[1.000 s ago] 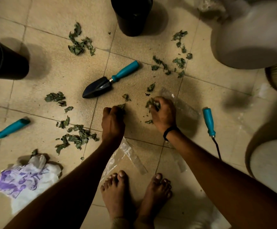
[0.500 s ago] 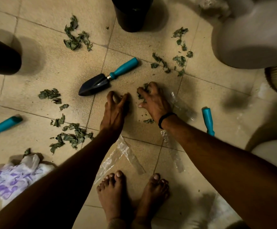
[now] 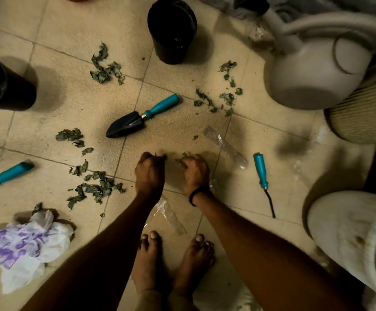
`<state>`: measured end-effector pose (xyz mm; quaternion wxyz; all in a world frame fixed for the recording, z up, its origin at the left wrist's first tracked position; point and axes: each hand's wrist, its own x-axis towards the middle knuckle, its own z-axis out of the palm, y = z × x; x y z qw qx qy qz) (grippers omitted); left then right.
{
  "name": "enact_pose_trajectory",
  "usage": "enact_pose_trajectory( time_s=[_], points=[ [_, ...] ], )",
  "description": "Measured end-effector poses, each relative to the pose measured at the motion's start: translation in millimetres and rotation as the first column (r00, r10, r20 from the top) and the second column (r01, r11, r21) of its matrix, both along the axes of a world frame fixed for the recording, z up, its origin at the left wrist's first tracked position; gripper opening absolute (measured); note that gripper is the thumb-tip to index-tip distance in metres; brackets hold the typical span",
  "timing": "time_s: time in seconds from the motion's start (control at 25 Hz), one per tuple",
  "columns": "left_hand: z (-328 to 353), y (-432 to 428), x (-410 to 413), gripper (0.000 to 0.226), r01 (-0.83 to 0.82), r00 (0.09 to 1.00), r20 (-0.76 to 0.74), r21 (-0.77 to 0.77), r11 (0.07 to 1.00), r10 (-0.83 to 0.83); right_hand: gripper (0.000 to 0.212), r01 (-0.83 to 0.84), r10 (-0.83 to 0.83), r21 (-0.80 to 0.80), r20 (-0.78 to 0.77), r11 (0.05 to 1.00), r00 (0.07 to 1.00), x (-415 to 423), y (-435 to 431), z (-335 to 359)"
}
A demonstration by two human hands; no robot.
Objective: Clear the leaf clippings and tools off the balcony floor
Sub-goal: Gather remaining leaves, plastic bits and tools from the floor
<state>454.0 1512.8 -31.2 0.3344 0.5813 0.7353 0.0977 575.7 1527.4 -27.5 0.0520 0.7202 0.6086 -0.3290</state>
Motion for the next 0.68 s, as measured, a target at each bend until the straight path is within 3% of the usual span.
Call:
enact_pose_trajectory(
  time_s=[0.08,0.16,0.28,0.44,0.52,0.64,0.68],
  points=[
    [25.4,-9.5,-11.9,0.026,-0.042,0.999,-0.027,0.047,0.998,0.043,0.023,0.3,-0.299,-0.006,-0.09,0.954,0.95,-6.8,-3.8,29.3],
    [80.1,-15.3,-19.2,0.028,-0.122,0.992,-0.029,0.061,0.991,0.124,0.018,0.405,-0.407,-0.037,-0.135,0.913,0.904,-17.1,-3.4,81.5],
    [178.6,-12.9,-36.1,0.031,-0.362,0.931,0.046,0.02,0.932,0.361,0.021,0.449,-0.453,-0.067,-0.201,0.891,0.868,-37.9,7.5,187.6],
    [351.9,-25.6,-80.6,0.02,-0.549,0.835,0.019,-0.042,0.835,0.55,0.024,0.504,-0.558,-0.248,-0.269,0.827,0.785,-67.8,17.6,352.5],
    [436.3,-40.2,-107.2,0.025,-0.689,0.72,0.061,-0.051,0.723,0.691,0.024,0.482,-0.572,-0.317,-0.338,0.817,0.747,-82.3,13.8,423.6],
    [530.3,-61.2,-138.3,0.021,-0.823,0.562,0.17,0.01,0.569,0.81,0.003,0.449,-0.615,-0.435,-0.408,0.781,0.675,-113.2,2.2,531.6],
    [547.1,-69.7,-146.5,0.02,-0.855,0.511,0.193,0.014,0.519,0.837,0.009,0.428,-0.606,-0.444,-0.431,0.787,0.669,-119.2,-6.5,556.8]
  ],
)
